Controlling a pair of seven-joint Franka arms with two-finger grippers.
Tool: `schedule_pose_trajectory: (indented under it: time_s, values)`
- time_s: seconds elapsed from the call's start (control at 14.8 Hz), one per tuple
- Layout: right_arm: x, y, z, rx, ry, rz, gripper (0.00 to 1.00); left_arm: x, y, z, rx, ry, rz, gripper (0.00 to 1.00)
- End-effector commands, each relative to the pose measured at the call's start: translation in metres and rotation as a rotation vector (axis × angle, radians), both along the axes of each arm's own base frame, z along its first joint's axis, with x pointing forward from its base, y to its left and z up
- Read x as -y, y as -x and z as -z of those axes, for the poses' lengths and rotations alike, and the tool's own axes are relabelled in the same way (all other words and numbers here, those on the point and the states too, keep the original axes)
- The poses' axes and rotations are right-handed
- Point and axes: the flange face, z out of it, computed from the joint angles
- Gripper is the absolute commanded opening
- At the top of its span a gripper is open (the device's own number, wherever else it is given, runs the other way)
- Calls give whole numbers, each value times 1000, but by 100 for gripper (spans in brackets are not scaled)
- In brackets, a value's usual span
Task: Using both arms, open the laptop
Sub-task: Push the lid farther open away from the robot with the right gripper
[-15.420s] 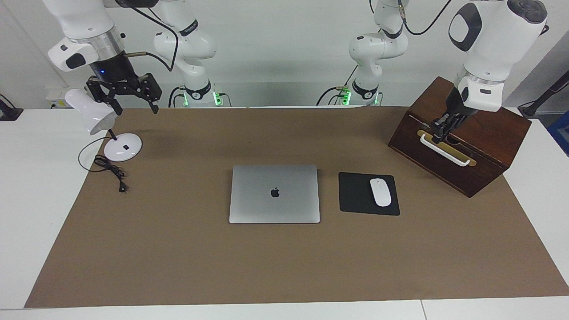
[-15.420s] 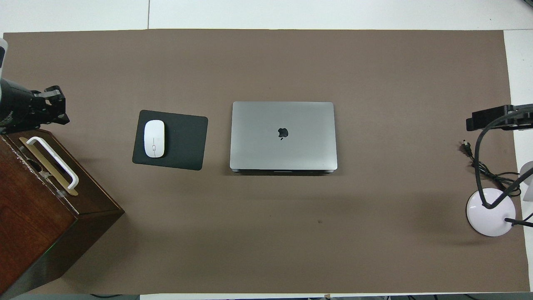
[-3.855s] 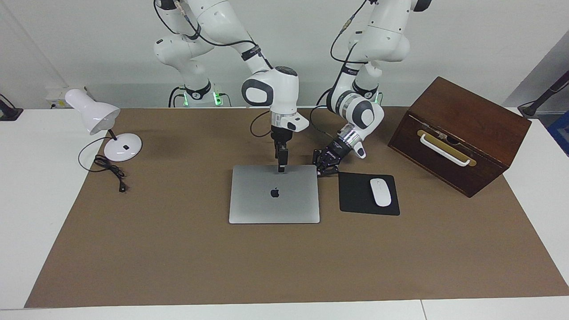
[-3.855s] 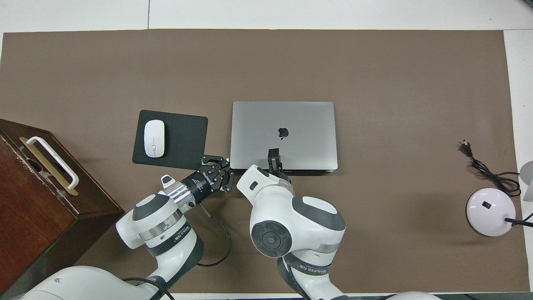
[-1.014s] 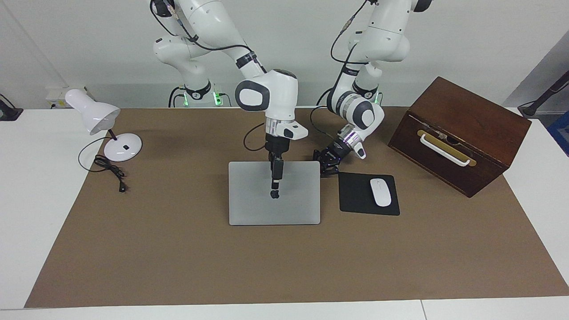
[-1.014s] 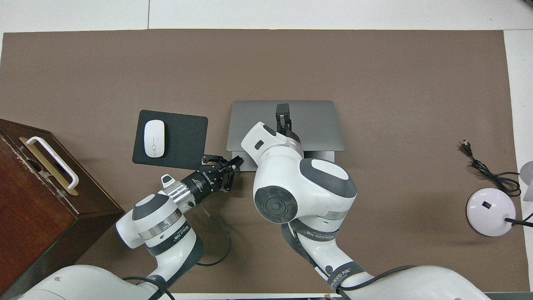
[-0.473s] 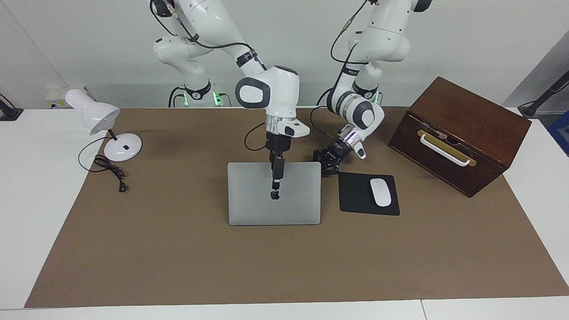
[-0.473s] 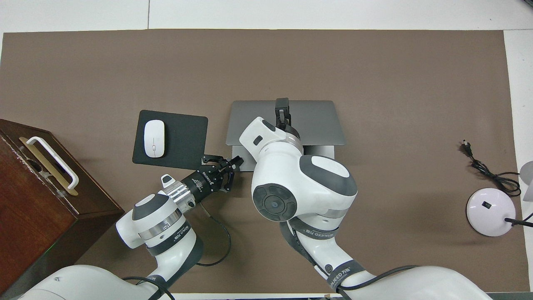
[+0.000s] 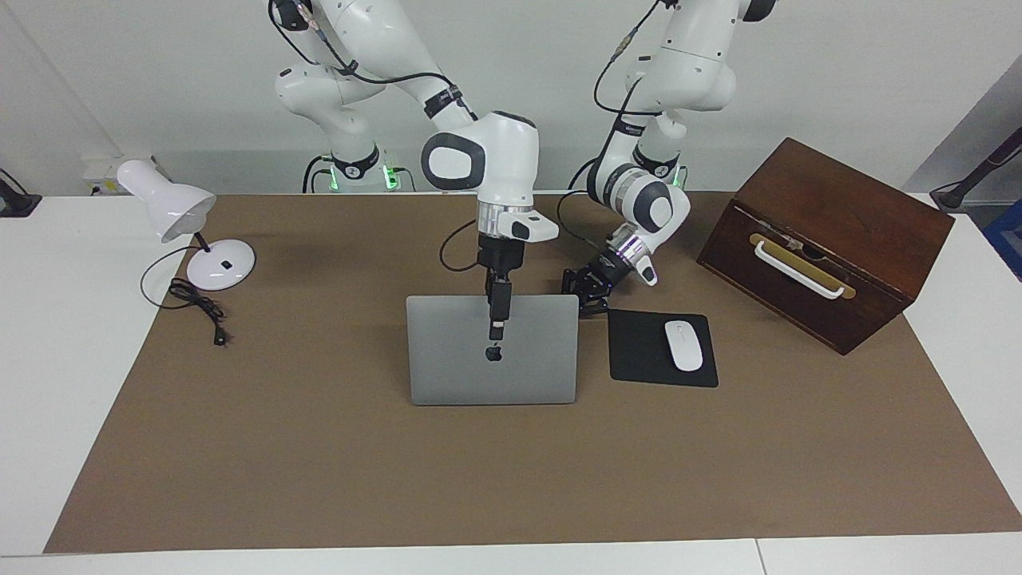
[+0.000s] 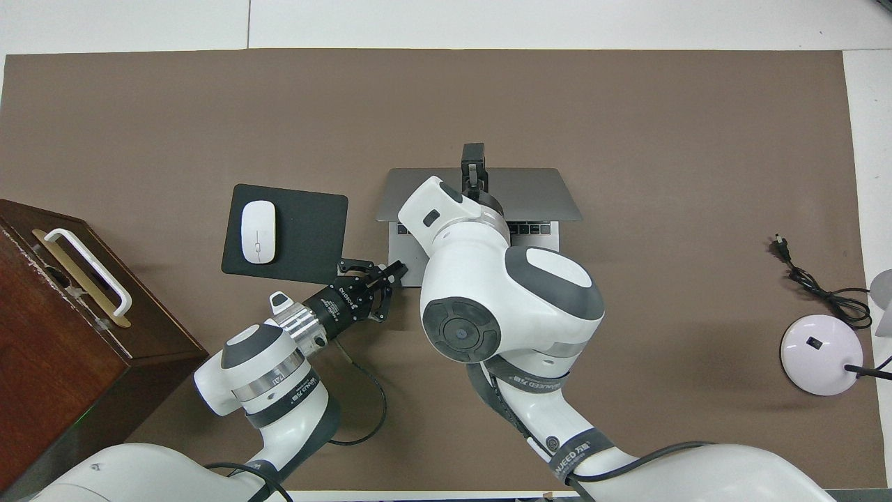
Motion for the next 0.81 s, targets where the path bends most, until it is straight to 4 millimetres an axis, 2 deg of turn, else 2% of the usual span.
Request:
schedule_pose_trajectory:
  time_s: [0.0,0.47,0.61,0.74]
  values:
    - [1,-13,-9,38,14,-1,100,-4,-5,14,-1,-14,-18,0]
    - [6,-28,-28,89,12,3,100,-3,-6,13,2,-14,-18,0]
    - [7,-31,-25,86,11,6,100,-3,-6,13,3,-15,-17,0]
    - [7,-41,-35,107,1,14,100,-2,-6,13,4,-15,-15,0]
